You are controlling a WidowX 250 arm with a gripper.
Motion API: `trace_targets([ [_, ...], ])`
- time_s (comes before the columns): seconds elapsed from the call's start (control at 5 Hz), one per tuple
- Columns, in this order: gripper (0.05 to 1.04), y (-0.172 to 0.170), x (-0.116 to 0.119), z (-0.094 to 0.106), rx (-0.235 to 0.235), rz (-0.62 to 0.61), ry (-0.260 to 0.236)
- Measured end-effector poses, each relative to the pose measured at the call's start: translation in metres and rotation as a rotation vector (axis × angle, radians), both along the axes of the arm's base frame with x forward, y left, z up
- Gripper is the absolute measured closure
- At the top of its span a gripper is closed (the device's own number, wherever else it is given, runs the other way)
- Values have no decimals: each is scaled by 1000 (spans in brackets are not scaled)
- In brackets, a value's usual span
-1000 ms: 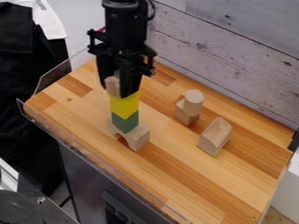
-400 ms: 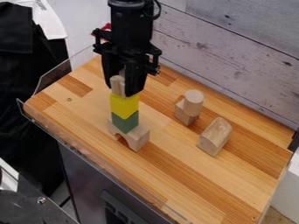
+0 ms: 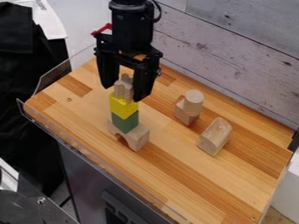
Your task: Put the plus on top of the yellow cube
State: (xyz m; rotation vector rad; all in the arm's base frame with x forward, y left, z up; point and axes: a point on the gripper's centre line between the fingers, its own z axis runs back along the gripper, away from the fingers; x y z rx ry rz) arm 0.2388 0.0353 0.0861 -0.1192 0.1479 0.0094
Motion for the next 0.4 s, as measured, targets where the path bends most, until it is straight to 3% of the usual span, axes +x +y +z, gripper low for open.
trace_targets([
  [0.2, 83, 0, 1, 1, -7, 12, -3],
  [0.4, 83, -1, 8, 16, -23, 26, -37],
])
